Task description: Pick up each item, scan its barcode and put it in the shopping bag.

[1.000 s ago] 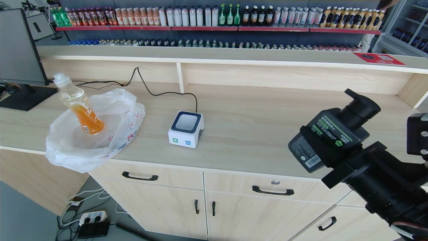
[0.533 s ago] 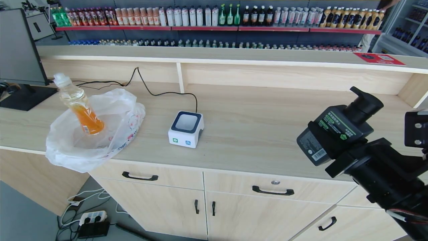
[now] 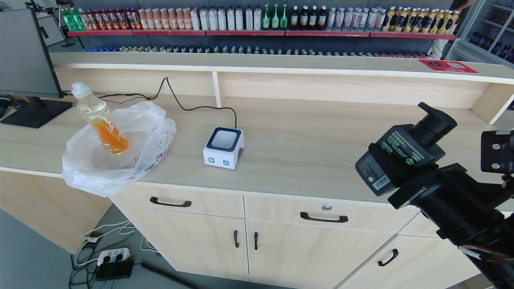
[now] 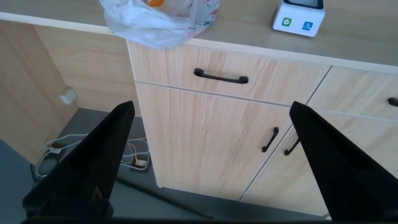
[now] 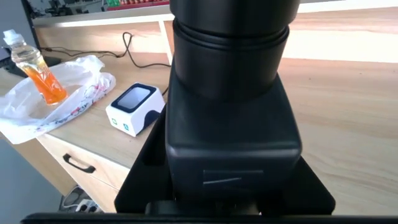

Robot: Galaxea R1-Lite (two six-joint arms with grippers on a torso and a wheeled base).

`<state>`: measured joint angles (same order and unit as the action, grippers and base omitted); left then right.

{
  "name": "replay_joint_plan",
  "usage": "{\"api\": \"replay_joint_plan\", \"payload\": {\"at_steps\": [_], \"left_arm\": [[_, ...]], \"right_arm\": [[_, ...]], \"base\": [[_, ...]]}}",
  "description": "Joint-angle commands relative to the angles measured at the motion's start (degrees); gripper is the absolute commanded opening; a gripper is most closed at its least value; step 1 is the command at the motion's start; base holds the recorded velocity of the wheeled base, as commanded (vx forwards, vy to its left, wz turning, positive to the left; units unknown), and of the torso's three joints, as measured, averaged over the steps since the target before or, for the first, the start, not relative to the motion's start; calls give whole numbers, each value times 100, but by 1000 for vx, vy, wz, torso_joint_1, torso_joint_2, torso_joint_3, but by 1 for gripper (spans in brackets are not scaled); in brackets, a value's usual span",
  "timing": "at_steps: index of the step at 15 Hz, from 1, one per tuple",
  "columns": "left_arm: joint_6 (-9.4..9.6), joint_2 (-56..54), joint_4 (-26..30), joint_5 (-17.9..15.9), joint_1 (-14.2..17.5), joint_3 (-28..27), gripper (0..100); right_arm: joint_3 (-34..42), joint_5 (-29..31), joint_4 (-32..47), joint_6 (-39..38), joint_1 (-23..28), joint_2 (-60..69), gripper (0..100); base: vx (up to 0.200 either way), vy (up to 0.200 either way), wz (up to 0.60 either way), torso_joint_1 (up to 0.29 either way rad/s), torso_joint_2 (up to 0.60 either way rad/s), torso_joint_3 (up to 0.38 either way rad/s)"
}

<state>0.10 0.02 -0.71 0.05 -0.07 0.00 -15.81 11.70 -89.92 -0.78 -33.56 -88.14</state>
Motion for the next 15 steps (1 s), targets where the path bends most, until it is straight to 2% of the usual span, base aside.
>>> {"api": "replay_joint_plan", "payload": {"at_steps": [1,15], "left_arm": [[-1,-2,0,4,7,0,100],[-27,-2,0,4,-1,0,100]], "right_arm": [[-18,-1,-8,-1,34,-19,0],[-1,-1,-8,-1,87,34,0]], "base": [[0,200,0,-27,-17,12],[0,200,0,3,2,1]]}}
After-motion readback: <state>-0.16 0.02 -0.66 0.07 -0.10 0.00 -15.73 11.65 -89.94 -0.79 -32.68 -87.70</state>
